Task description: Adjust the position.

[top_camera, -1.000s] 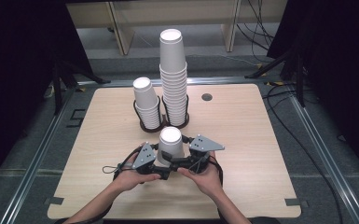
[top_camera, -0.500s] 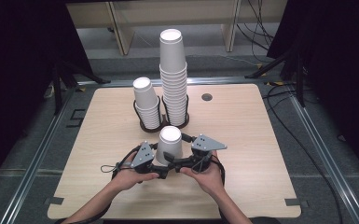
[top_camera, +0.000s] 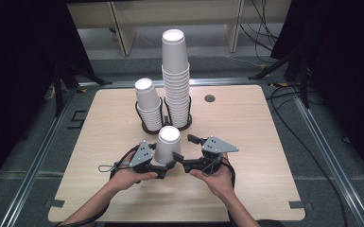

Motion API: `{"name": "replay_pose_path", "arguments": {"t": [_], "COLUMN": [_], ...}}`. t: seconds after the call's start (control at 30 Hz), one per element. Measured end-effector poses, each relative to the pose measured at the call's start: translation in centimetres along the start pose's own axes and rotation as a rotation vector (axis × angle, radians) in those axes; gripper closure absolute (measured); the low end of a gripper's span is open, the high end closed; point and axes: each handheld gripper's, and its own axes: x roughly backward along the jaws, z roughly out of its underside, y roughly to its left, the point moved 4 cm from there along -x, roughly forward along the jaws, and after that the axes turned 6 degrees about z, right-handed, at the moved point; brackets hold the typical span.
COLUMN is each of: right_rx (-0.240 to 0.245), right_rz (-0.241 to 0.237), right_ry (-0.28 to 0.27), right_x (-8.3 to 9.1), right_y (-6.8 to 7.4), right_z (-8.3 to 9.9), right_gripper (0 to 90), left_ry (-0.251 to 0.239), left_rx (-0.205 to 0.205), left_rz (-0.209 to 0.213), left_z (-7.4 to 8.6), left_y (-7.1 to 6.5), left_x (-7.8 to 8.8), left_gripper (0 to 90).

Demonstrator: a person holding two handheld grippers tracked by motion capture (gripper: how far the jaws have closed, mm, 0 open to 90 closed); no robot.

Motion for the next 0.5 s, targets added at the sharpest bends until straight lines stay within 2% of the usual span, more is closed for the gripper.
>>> {"name": "replay_pose_path", "arguments": {"t": [0.03, 0.07, 0.1, 0.13, 0.17, 0.23, 0.3, 0.37, 0.4, 0.43, 0.5], "right_rx": [-0.008, 0.007, -0.018, -0.012, 0.003, -0.012, -0.007, 0.025, 0.011, 0.022, 0.024], "right_rz": [-0.001, 0.005, 0.007, 0.009, 0.02, 0.014, 0.015, 0.03, 0.019, 0.032, 0.035], "right_ry": [0.0, -0.008, -0.001, -0.003, -0.004, 0.0, 0.029, 0.032, 0.038, 0.049, 0.054], "right_x": [0.2, 0.3, 0.6, 0.8, 0.9, 1.2, 1.6, 1.7, 1.7, 1.9, 1.9], "right_y": [0.0, -0.3, -0.2, -0.4, -0.7, -0.7, -1.0, -1.4, -1.5, -1.7, -2.1], "right_z": [0.0, 0.0, 0.0, 0.0, 0.0, 0.1, 0.3, 0.4, 0.5, 0.6, 0.7], "right_gripper": [14.9, 14.9, 14.9, 14.9, 14.9, 14.9, 14.9, 14.9, 14.9, 14.9, 15.0], "left_ry": [0.005, 0.018, 0.02, 0.04, 0.052, 0.082, 0.121, 0.155, 0.158, 0.191, 0.225], "left_rx": [-0.004, -0.007, -0.01, -0.019, -0.03, -0.057, -0.079, -0.105, -0.112, -0.125, -0.162], "left_rz": [-0.001, -0.002, -0.003, -0.008, -0.013, -0.021, -0.028, -0.034, -0.041, -0.032, -0.029], "left_z": [0.0, -0.1, -0.2, -0.3, -0.4, -0.6, -0.7, -0.9, -1.0, -1.1, -1.2], "left_y": [0.2, 0.5, 0.8, 1.1, 1.4, 2.0, 2.7, 3.4, 3.8, 4.3, 5.1], "left_x": [0.0, 0.2, 0.2, 0.4, 0.6, 0.8, 1.1, 1.3, 1.2, 1.1, 0.9], "left_gripper": [16.4, 16.4, 16.4, 16.4, 16.4, 16.5, 16.5, 16.6, 16.6, 16.7, 16.8]}}
